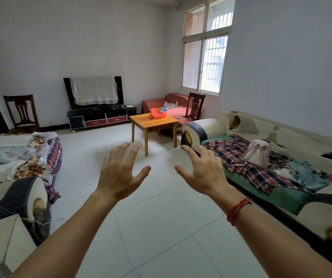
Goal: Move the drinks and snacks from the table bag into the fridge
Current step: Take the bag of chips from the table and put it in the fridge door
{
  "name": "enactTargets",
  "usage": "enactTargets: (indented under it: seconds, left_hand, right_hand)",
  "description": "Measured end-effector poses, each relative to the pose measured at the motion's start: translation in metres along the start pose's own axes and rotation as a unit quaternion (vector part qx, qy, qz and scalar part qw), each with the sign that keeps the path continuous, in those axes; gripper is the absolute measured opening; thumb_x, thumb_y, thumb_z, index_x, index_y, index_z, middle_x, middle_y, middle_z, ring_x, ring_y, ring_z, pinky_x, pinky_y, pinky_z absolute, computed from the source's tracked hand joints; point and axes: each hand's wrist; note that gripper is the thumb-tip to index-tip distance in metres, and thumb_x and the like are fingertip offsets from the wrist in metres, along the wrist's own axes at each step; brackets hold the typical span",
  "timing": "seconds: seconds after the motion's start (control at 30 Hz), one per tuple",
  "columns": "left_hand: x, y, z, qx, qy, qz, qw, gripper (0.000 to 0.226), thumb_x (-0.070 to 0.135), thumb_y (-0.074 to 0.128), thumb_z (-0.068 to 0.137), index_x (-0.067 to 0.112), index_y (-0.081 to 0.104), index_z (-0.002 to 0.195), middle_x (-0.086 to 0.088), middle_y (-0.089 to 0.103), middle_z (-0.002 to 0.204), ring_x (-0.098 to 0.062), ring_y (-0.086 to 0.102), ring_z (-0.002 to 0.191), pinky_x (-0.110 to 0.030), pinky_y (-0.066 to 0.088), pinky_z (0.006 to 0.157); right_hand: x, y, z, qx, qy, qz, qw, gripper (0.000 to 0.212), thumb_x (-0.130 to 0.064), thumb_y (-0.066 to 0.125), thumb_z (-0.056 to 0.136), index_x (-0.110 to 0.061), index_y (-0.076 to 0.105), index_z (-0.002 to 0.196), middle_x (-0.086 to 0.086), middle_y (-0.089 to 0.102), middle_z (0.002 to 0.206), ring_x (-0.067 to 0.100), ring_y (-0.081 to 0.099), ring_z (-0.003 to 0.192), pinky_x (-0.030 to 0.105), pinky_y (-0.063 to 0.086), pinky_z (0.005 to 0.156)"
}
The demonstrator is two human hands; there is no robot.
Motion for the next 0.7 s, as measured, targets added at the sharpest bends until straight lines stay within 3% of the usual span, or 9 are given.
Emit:
enactTargets:
  seconds: [0.3,0.5,0.7]
  left_hand:
    - [-0.002,0.066,0.06,-0.024,-0.003,0.014,1.0,0.075,0.068,0.037,0.085,0.018,0.047,0.14,-0.012,0.046,0.145,-0.033,0.043,0.133,-0.05,0.044,0.097]
    - [-0.04,0.131,0.111,-0.051,-0.011,0.022,0.998,0.08,0.072,0.031,0.084,0.021,0.043,0.144,-0.013,0.038,0.152,-0.035,0.032,0.141,-0.053,0.038,0.104]
    - [-0.094,0.203,0.195,-0.062,-0.002,0.006,0.998,0.08,0.072,0.032,0.083,0.021,0.044,0.143,-0.013,0.039,0.151,-0.035,0.033,0.139,-0.053,0.04,0.1]
  right_hand:
    - [0.04,0.038,0.06,-0.021,0.01,-0.005,1.0,0.069,-0.067,0.042,0.094,-0.037,0.027,0.155,0.009,0.037,0.153,0.028,0.039,0.133,0.051,0.031,0.111]
    - [0.055,0.092,0.134,-0.051,0.02,-0.014,0.998,0.07,-0.068,0.037,0.096,-0.039,0.019,0.157,0.013,0.024,0.161,0.032,0.031,0.141,0.054,0.028,0.112]
    - [0.067,0.152,0.236,-0.077,0.039,-0.024,0.996,0.072,-0.07,0.035,0.095,-0.04,0.015,0.158,0.015,0.022,0.163,0.034,0.024,0.148,0.055,0.025,0.116]
Point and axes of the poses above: each hand's wrist, its own z-axis towards the middle knuckle, its own y-axis out of the palm, x = y × z
